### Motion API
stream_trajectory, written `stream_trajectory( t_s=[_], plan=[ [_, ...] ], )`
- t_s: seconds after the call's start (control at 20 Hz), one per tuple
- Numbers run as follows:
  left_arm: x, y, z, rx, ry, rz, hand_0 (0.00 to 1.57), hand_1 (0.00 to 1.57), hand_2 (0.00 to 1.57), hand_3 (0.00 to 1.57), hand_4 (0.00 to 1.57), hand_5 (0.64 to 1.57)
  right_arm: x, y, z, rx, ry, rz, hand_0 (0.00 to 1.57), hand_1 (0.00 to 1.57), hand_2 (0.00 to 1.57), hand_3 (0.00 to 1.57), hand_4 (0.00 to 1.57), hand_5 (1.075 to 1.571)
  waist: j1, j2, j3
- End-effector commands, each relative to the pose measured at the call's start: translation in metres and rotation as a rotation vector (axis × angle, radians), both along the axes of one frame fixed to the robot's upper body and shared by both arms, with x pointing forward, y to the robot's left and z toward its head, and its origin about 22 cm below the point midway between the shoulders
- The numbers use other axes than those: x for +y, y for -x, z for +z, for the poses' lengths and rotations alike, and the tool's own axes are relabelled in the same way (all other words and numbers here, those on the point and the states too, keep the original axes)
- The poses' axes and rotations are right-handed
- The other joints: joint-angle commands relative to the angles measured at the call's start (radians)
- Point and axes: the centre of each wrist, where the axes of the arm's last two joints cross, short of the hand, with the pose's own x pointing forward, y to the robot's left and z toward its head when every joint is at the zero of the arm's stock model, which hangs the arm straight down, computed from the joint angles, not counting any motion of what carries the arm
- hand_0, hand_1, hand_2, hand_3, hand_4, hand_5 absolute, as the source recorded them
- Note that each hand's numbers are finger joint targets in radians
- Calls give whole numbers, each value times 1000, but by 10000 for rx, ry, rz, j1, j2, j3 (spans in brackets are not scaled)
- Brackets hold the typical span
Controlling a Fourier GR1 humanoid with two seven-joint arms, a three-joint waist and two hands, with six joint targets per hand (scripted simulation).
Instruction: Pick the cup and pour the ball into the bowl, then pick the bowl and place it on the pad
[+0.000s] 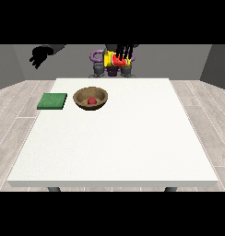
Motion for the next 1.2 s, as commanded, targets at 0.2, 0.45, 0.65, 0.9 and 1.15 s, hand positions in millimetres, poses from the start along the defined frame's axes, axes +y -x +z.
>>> stream_trajectory(
  t_s=[0.2,0.45,0.65,0.9,1.15],
  plan=[
    [73,-17,75,15,8703,-186,0,0,0,0,1120,1570,4,-2,-2,31,89,-837,0,0,0,0,788,1555,1204,460,-81],
    [136,-19,97,840,11259,-1973,0,0,0,0,1054,1566,23,16,-43,402,-496,-1526,0,0,0,0,747,1563,1924,966,22],
    [192,-23,134,704,11942,-2909,0,0,0,0,1058,1561,52,-10,-32,-194,-590,-1281,0,0,0,0,730,1566,2002,1815,46],
    [240,-12,141,915,11865,-2980,0,0,0,0,1047,1558,55,-17,-46,-465,-1073,-1374,0,0,0,0,738,1568,2043,2315,64],
    [257,4,133,1236,11992,-2797,0,0,0,0,984,1552,64,-14,-76,80,-1118,-1282,0,0,0,0,611,1557,2011,2052,68]
  ],
)
